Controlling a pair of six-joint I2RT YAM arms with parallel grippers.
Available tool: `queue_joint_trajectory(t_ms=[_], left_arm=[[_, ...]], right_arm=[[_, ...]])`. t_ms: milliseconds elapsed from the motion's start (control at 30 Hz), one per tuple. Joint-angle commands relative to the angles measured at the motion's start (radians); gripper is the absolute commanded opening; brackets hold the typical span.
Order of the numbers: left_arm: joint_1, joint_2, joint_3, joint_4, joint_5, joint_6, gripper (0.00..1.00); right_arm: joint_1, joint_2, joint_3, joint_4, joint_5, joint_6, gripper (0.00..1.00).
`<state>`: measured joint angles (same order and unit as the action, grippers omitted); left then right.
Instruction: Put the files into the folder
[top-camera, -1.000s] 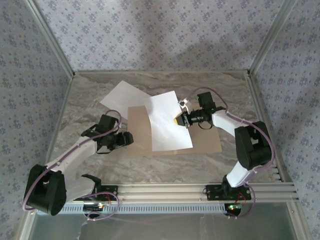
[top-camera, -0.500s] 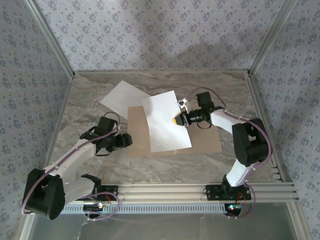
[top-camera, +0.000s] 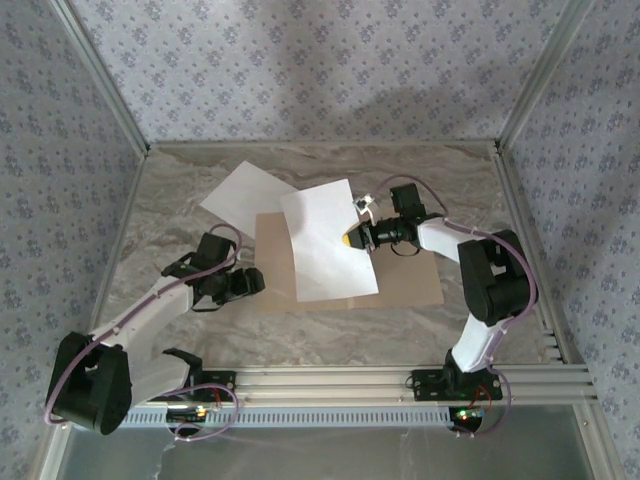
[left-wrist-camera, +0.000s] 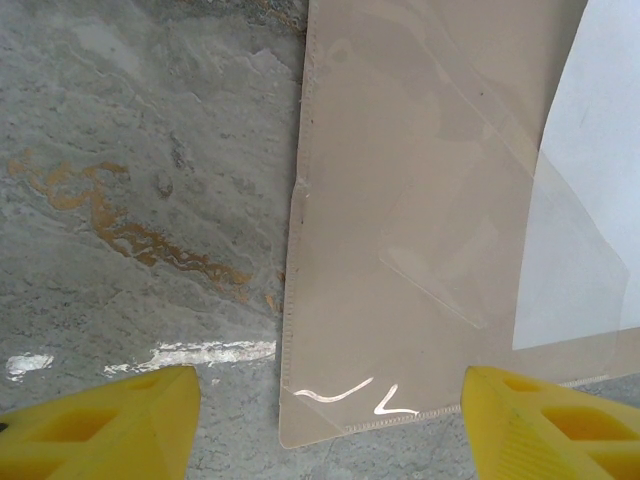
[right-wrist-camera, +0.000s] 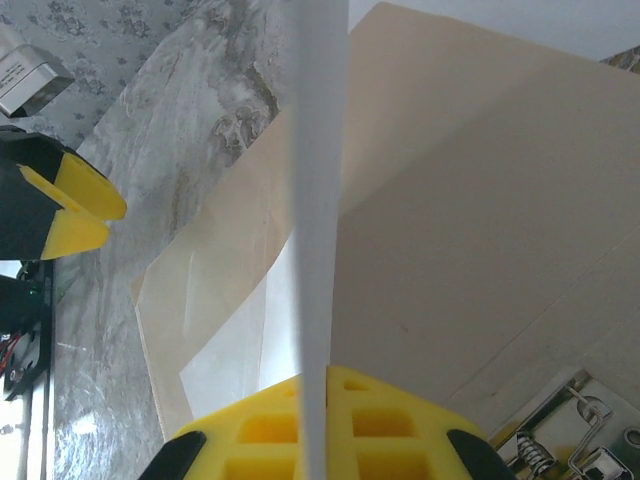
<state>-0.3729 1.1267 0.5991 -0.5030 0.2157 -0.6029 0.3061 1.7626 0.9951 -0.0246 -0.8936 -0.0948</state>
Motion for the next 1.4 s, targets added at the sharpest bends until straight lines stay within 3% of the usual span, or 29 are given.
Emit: queue_joint_trajectory(t_ms=[0,633,1367], left_arm=[[0.006,0.001,0.018,-0.026,-0.014,0.009,0.70],[0.006,-0.004,0.014,-0.031,-0.012,0.003,0.70],[0.006,-0.001,0.008,-0.026,-0.012,0.002,0.70]], right_arm=[[0.004,0.024,0.033,0.018,-0.044,0.018,0.00],[0.029,0.113,0.030,0.163,-0.105,0.132,0.00],[0.085,0.172,0.065,0.197,-0.111,0.184,0.00]])
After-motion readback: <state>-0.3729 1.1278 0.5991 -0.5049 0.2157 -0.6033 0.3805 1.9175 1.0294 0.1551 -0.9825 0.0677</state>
